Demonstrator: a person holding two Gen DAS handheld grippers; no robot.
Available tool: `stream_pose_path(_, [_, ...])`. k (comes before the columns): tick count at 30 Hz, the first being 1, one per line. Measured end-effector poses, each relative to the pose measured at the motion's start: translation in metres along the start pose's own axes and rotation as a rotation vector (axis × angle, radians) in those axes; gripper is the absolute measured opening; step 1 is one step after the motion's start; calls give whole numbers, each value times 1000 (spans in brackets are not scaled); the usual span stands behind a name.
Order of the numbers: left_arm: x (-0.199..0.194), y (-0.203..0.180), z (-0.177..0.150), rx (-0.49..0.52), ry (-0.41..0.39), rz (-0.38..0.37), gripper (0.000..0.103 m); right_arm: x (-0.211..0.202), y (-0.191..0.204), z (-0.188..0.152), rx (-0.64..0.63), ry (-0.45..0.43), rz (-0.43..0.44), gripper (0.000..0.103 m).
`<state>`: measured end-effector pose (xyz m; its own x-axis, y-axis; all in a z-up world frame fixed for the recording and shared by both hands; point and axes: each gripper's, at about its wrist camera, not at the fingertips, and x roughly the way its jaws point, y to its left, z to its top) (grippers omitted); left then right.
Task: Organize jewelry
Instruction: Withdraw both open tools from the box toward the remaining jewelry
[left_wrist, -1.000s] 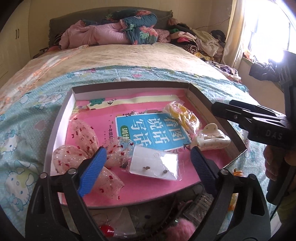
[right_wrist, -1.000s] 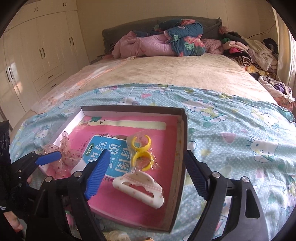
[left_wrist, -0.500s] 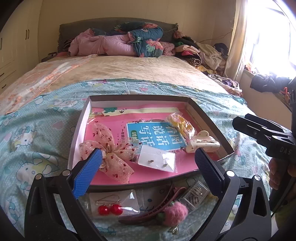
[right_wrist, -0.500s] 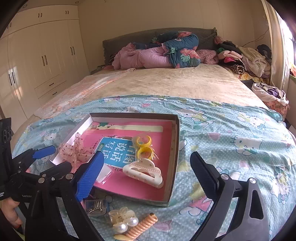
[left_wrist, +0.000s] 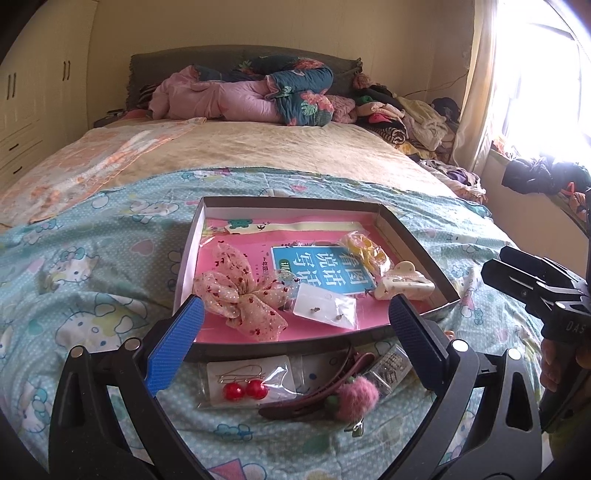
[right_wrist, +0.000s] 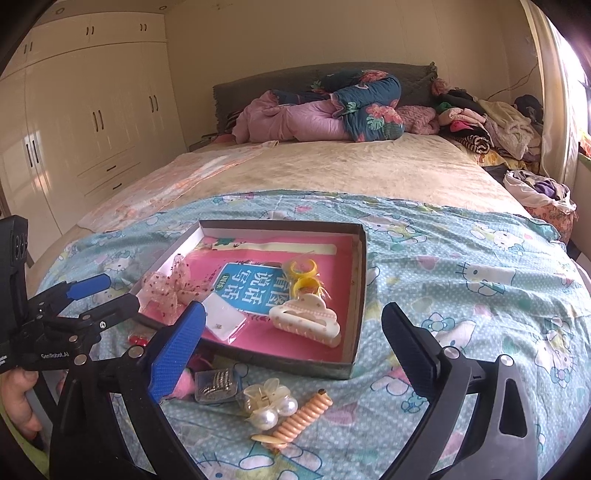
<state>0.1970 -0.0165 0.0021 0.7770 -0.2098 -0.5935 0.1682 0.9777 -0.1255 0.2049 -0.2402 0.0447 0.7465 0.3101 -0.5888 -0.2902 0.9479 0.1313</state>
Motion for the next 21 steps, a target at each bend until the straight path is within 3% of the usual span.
stream_pose_path(21, [-22, 10, -26, -3, 8, 12, 91, -12, 18, -36, -11, 36, 13, 94])
